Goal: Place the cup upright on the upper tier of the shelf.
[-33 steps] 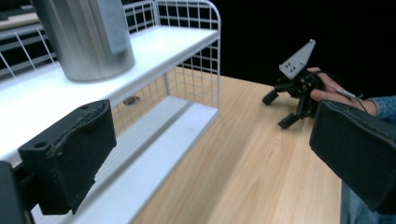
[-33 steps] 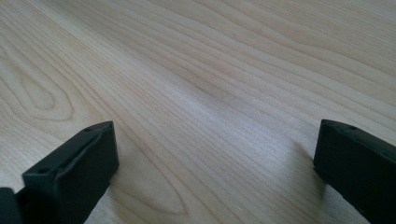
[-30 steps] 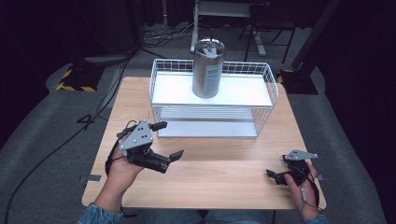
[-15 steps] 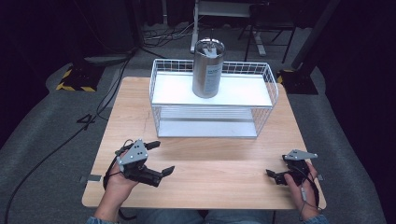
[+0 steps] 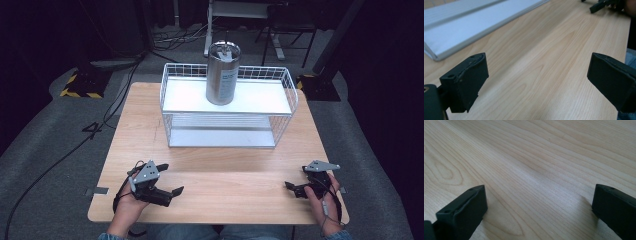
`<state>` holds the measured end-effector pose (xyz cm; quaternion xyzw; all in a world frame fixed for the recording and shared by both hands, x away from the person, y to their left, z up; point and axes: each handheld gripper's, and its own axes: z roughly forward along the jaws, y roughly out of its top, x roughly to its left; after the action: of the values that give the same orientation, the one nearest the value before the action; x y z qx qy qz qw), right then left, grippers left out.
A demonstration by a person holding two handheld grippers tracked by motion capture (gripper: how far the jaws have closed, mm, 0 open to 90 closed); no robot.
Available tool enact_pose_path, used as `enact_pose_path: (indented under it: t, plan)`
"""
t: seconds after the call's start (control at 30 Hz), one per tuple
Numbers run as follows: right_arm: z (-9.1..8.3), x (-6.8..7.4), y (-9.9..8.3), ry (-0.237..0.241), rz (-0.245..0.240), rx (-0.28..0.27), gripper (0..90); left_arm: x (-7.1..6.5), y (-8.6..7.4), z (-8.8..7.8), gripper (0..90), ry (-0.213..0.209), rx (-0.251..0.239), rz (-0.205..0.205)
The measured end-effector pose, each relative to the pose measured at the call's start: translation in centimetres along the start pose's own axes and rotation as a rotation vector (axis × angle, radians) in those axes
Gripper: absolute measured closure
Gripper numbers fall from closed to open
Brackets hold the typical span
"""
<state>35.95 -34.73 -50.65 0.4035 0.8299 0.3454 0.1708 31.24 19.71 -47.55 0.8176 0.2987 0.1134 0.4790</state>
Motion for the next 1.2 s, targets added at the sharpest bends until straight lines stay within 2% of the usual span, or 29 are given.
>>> enact_pose_path:
  t: [0.23,0.33,0.4,0.57,0.9,1.03,1.07,1.2]
  plan:
    - [0.0,0.0,0.0,0.000,0.000,0.000,0.3,0.1,-0.9,1.2,5.2,0.032,0.096,-0.011]
    - [0.0,0.0,0.0,0.000,0.000,0.000,0.3,0.1,-1.1,1.5,5.8,0.039,0.118,-0.019]
    - [0.0,0.0,0.0,0.000,0.000,0.000,0.3,0.1,-1.1,1.6,5.9,0.050,0.135,-0.009]
    - [0.0,0.0,0.0,0.000,0.000,0.000,0.2,0.0,-1.4,2.0,6.4,0.067,0.182,-0.024]
    - [0.0,0.0,0.0,0.000,0.000,0.000,0.3,0.0,-1.6,2.7,9.7,0.105,0.267,-0.017]
    - [0.0,0.0,0.0,0.000,0.000,0.000,0.3,0.0,-1.7,2.8,13.3,0.132,0.263,-0.017]
    - [0.0,0.0,0.0,0.000,0.000,0.000,0.3,0.0,-1.7,2.8,13.8,0.140,0.266,-0.004]
    - [0.0,0.0,0.0,0.000,0.000,0.000,0.2,0.0,-1.8,2.9,12.2,0.139,0.263,-0.010]
